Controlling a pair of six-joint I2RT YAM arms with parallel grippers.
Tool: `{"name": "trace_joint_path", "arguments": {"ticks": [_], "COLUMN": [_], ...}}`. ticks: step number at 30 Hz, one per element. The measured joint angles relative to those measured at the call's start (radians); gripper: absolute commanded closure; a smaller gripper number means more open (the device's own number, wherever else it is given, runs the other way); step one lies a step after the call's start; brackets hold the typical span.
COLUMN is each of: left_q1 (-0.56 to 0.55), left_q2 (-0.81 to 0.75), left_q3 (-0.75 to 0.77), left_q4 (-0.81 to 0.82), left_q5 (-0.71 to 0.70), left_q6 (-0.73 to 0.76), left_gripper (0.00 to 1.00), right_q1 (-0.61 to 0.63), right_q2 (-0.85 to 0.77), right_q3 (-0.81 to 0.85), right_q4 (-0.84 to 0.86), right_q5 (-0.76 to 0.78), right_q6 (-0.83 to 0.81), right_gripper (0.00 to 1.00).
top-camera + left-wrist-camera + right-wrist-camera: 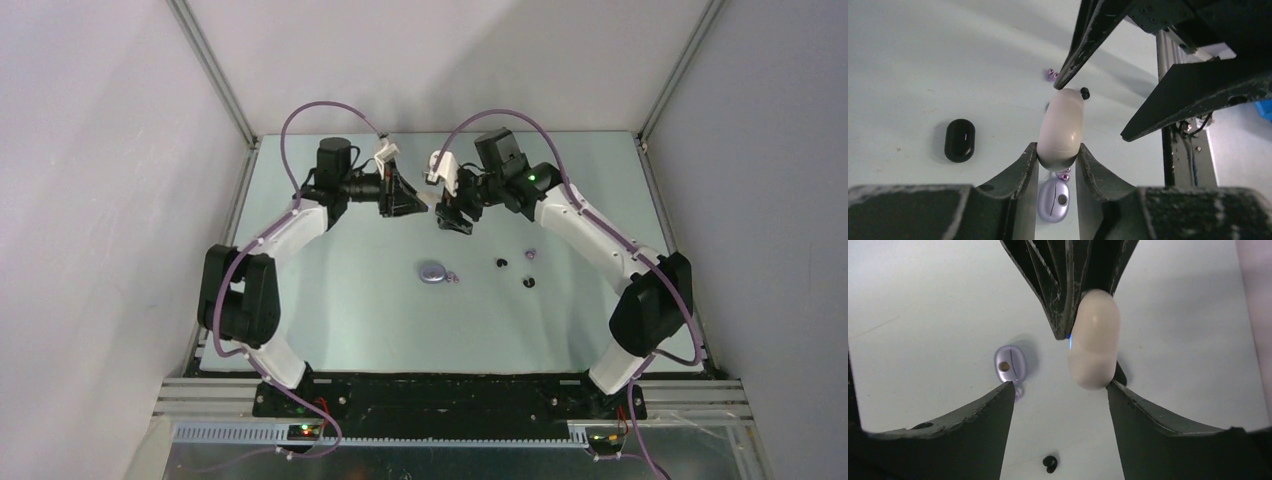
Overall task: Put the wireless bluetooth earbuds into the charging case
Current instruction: Close the charging case, then place the charging case at the center of the board.
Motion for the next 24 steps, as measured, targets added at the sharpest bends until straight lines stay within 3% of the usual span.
{"name": "trace_joint_path", "arguments": {"ticks": [5, 15, 22, 24], "left_q1": [0.010, 0.046, 0.095, 0.103], "left_q2": [0.014, 0.210, 0.398, 0.406], "left_q3": [0.002, 0.112, 0.244, 0.254], "left_q4": [0.038, -0.354, -0.571, -0.603], "left_q5": [-0.057, -0.332, -0.494, -0.493], "left_q6": [-0.099, -0.097, -0.126, -0.135], "left_gripper": [0.98, 0.87, 0.78, 0.70], "right_q1": [-0.023, -0.211, -0.217, -0.209], "right_q2": [-0.027, -0.070, -0.029, 0.017], "right_q3": [-0.038, -0.214, -0.225, -0.218], "right_q4": [0.020, -0.013, -0.031, -0.021], "right_q5": [0.063, 0.081, 0.047, 0.044], "right_q6": [0.017, 0.035, -0.035, -0.069], "right_gripper": [0.26, 0.32, 0.33, 0.33]}}
